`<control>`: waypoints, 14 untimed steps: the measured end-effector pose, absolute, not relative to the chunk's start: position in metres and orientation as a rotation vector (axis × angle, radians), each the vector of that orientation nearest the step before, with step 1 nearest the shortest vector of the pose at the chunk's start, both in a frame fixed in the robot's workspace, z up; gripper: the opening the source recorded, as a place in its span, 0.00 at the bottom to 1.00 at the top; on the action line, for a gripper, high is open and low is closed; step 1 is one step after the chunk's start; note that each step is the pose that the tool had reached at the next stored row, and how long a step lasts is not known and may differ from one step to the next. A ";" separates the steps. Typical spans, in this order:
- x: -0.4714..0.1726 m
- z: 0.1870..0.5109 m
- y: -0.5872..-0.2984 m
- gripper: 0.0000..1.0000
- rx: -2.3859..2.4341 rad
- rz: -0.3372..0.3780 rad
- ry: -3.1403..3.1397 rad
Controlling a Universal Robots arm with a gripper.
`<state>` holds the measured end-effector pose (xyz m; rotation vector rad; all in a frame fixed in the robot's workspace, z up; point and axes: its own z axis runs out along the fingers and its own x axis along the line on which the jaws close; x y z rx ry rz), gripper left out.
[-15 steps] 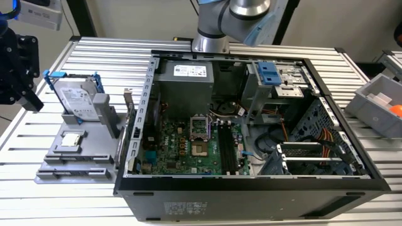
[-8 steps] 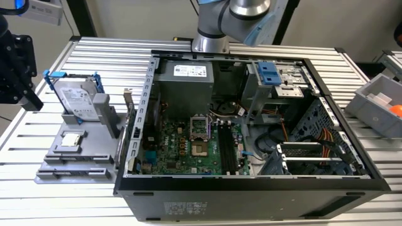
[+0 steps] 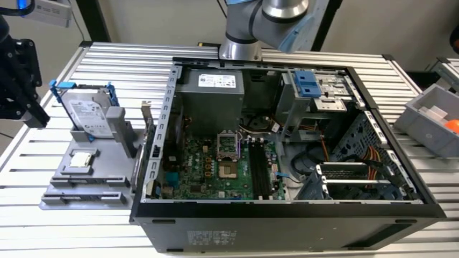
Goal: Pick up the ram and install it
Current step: 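Pick up the ram and move it above insertion slot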
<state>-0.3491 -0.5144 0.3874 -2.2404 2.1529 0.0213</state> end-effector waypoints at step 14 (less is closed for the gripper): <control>-0.349 0.385 -0.514 1.00 -2.264 0.021 2.128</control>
